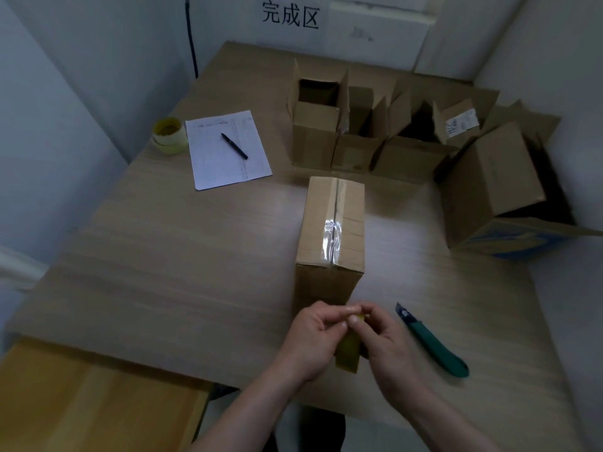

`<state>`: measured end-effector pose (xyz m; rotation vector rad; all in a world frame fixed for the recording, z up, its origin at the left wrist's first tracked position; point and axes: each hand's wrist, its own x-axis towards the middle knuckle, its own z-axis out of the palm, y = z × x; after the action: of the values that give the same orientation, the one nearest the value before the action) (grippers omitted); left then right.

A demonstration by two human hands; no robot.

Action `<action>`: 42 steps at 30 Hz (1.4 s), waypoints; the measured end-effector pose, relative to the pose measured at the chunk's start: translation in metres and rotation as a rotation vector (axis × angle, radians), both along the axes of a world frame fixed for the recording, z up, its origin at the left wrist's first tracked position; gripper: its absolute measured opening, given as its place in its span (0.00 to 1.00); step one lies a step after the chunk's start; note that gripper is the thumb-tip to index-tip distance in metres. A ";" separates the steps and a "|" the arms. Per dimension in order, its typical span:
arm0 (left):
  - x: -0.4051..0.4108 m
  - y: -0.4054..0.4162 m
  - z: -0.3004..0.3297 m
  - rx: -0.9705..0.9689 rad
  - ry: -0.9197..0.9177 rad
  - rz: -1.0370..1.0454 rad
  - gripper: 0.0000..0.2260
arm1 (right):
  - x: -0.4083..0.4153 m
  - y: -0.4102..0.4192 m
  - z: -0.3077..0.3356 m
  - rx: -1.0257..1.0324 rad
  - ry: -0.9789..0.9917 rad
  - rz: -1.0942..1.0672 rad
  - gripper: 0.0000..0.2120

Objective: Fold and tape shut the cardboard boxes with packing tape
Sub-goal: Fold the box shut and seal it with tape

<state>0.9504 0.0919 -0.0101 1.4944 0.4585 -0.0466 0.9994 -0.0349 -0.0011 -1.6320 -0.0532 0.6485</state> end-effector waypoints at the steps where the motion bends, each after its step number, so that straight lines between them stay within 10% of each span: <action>1: 0.000 -0.001 -0.001 0.154 -0.040 -0.005 0.18 | -0.001 0.000 -0.001 0.012 0.001 -0.037 0.05; 11: -0.006 -0.029 0.000 0.473 -0.156 0.001 0.15 | 0.002 -0.014 -0.002 -0.053 -0.196 -0.077 0.12; 16: -0.003 -0.025 0.004 0.312 0.179 0.259 0.29 | 0.023 -0.036 -0.016 -0.148 -0.239 -0.125 0.13; 20: 0.003 0.010 0.025 0.988 -0.133 0.317 0.23 | 0.037 -0.071 -0.040 -0.444 -0.495 0.116 0.17; 25: 0.061 0.041 0.018 1.398 0.005 -0.403 0.35 | 0.030 -0.089 -0.067 -0.612 -0.690 0.511 0.21; 32: 0.070 0.051 -0.016 1.342 0.022 -0.532 0.29 | 0.027 -0.073 -0.053 -0.542 -0.727 0.271 0.23; 39: 0.043 0.058 0.032 0.951 -0.521 -0.124 0.21 | 0.036 -0.023 0.027 -0.230 -0.509 0.063 0.13; 42: 0.019 0.043 0.038 0.511 -0.419 -0.208 0.18 | 0.024 -0.007 0.047 -0.190 -0.499 0.151 0.13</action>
<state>0.9695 0.1344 0.0281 1.9891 -0.0355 0.2331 1.0229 -0.0416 0.0462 -1.9556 -0.4946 0.3520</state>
